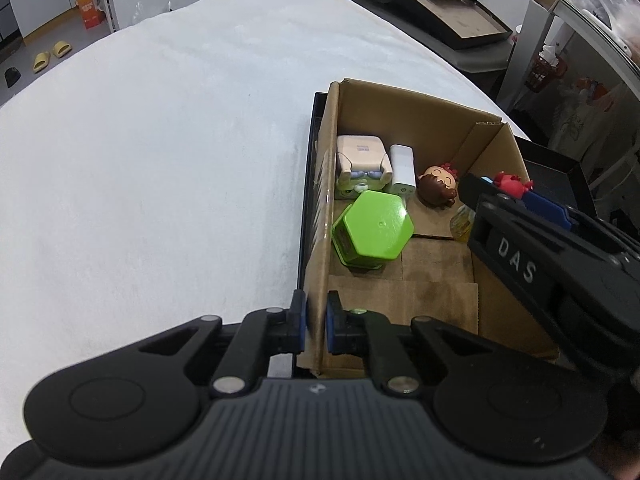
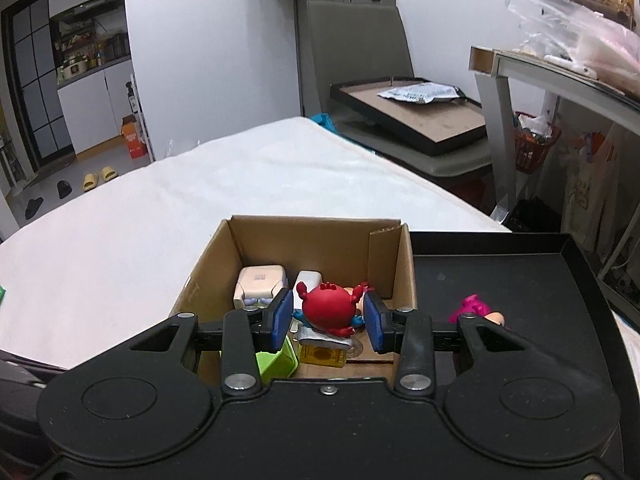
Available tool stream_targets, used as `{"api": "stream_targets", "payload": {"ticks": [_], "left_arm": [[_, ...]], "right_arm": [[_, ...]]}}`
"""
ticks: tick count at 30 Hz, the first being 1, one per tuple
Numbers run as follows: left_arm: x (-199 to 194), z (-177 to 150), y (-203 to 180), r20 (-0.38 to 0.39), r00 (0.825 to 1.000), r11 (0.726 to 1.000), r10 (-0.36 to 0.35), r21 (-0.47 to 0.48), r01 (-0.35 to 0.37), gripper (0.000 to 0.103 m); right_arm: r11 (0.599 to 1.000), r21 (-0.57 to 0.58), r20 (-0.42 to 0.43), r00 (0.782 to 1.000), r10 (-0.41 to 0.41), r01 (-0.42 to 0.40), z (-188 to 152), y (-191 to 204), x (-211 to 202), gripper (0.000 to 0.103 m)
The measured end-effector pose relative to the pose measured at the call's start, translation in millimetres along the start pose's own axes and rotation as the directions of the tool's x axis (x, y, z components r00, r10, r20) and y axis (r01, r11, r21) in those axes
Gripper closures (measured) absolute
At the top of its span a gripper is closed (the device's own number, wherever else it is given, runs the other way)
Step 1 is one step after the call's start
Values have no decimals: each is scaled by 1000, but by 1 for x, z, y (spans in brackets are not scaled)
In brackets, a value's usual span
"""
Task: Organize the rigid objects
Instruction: 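Lower the red crab figure into the box and open the right gripper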
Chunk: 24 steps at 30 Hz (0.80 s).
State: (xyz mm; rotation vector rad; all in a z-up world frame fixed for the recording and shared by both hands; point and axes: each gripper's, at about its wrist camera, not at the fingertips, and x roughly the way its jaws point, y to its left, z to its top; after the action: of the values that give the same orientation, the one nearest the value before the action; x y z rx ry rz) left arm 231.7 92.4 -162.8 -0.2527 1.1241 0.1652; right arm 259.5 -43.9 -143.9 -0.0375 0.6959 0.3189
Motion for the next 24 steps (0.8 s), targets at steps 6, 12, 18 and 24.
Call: {"api": "stream_targets", "payload": {"ticks": [6,12,18,24], "left_arm": [[0,0,-5,-14,1000,1000,-2,2,2,93],[-4,0,-16,1,999,998,47,30,-47,93],[-7,1,-27,-5,997,995,81,66,-80,91],[-7,3,-36,4,989,986,145,83,-144,87]], "right_arm": [[1000,6,-12,1000,-16,17,1,-7,7,60],[999,40,34,999,-17,16,-1,-14,-11,49],[994,95,72,996,-58,51,0,-29,-23,39],[987,145,68,994,-85,75,2,-51,-25,39]]}}
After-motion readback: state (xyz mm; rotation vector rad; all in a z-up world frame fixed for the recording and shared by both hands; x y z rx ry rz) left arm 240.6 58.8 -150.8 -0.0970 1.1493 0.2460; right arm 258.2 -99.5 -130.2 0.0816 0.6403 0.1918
